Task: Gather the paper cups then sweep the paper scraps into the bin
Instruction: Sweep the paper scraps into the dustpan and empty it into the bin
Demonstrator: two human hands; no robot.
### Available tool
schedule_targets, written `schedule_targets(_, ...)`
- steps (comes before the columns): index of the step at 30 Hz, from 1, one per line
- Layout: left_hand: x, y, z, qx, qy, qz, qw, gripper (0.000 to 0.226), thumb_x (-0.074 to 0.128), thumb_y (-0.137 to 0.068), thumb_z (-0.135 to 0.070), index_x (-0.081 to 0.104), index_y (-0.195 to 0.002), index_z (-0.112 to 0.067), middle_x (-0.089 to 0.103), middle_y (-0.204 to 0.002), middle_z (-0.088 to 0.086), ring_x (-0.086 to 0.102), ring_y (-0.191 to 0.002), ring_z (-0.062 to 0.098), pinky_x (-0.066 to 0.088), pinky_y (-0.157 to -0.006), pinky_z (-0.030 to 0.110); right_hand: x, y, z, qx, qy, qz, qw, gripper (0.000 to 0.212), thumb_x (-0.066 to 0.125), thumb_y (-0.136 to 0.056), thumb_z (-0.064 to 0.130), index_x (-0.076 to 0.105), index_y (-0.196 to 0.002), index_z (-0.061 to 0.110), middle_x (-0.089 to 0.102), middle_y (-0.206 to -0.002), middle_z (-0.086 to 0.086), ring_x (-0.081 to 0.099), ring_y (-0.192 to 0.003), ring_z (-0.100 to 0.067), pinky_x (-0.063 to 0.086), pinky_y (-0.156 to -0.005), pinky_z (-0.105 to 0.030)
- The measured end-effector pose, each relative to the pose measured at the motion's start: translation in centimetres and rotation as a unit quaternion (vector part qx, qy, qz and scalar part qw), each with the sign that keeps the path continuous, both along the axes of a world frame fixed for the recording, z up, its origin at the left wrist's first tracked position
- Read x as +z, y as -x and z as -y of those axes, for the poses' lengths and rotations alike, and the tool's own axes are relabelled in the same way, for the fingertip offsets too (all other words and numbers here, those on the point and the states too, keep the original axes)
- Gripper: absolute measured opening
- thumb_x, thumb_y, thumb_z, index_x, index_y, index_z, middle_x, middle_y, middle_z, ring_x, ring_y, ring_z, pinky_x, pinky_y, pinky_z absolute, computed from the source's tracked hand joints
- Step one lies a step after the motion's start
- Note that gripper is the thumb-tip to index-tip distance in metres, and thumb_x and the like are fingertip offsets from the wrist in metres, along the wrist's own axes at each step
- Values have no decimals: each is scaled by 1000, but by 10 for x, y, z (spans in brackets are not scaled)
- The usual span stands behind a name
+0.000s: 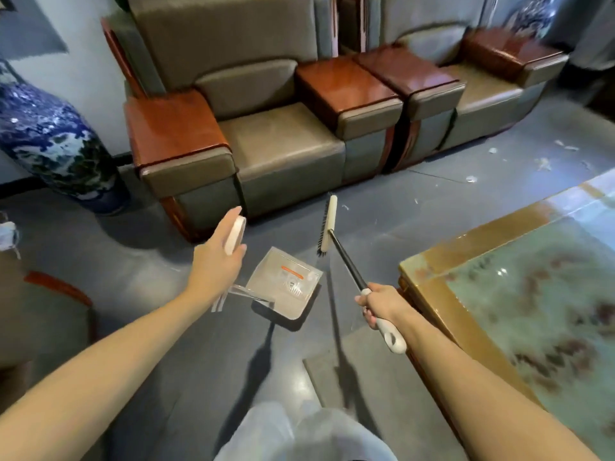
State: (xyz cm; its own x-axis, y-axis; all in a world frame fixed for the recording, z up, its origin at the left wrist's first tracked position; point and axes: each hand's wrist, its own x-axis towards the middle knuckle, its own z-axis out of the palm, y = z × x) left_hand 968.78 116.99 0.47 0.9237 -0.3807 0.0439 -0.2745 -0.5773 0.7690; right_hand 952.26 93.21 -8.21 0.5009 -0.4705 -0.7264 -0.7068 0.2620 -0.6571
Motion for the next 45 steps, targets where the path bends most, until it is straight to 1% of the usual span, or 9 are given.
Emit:
schedule_targets(6, -4, -141, 108, -68, -21, -15, 997, 65, 56, -95, -17, 29, -143, -52, 56, -135, 0, 58, -90, 8, 38, -85, 24, 4, -95, 106, -62, -5, -11, 998, 45, 41, -95, 0, 41, -137, 18, 48, -64, -2, 36, -30, -7, 33, -34, -15)
schedule_targets(10, -23, -238, 190, -136, -45, -30, 989, 65, 55, -96, -17, 27, -146, -47, 55, -137, 4, 61, -106, 24, 45, -95, 35, -13, -164, 171, -117, 11, -25, 993, 26, 45, -93, 3, 50, -113, 19, 49, -53, -1, 36, -33, -10, 33, -37, -17)
schedule_targets(14, -45, -320, 261, -174, -44, -37, 983, 65, 58, -95, -13, 32, -147, -41, 50, -143, -2, 51, -125, 22, 34, -104, 26, -26, -238, 231, -158, 6, -43, 986, 21, 45, -93, 2, 46, -102, 20, 47, -51, -2, 38, -32, -9, 35, -36, -18)
schedule_targets(19, -68, -399, 344, -215, -91, -48, 971, 64, 58, -94, -14, 33, -146, -43, 55, -138, -2, 55, -118, 23, 39, -103, 34, -31, -300, 294, -210, -17, -35, 977, 13, 51, -91, 1, 54, -86, 12, 42, -60, -4, 38, -31, -9, 36, -38, -16)
schedule_targets(23, -89, -447, 413, -233, -120, -56, 964, 64, 57, -93, -16, 33, -142, -50, 61, -129, 0, 58, -112, 27, 42, -95, 31, -36, -344, 351, -233, -32, -39, 971, 8, 53, -90, 0, 57, -91, 7, 40, -59, -5, 38, -33, -11, 37, -38, -17)
schedule_targets(28, -118, -491, 473, -219, -117, -81, 965, 65, 57, -92, -15, 34, -141, -52, 62, -128, 0, 60, -108, 28, 43, -95, 33, -44, -386, 407, -225, -37, -58, 972, 28, 50, -92, 0, 48, -121, 0, 40, -61, -5, 36, -33, -10, 35, -36, -15)
schedule_targets(34, -126, -538, 518, -227, -127, -82, 962, 68, 57, -95, -20, 25, -135, -64, 59, -127, 3, 58, -101, 26, 48, -92, 39, -50, -411, 419, -143, -75, -99, 982, 25, 47, -93, 3, 49, -114, 16, 41, -56, -5, 38, -40, -11, 35, -38, -20)
schedule_targets(38, -126, -545, 537, -273, -116, -88, 951, 68, 57, -95, -22, 22, -134, -66, 50, -140, -2, 54, -121, 28, 45, -101, 46, -41, -409, 403, -89, -174, -138, 971, 49, 50, -92, 3, 44, -132, 30, 42, -58, -4, 36, -40, -8, 35, -38, -18)
schedule_targets(45, -123, -553, 538, -294, -104, -96, 945, 68, 58, -94, -19, 26, -131, -67, 55, -129, -3, 57, -114, 28, 46, -101, 46, -6, -385, 402, -85, -205, -142, 965, 67, 50, -88, -1, 34, -144, 33, 43, -48, -1, 37, -37, -8, 33, -35, -18)
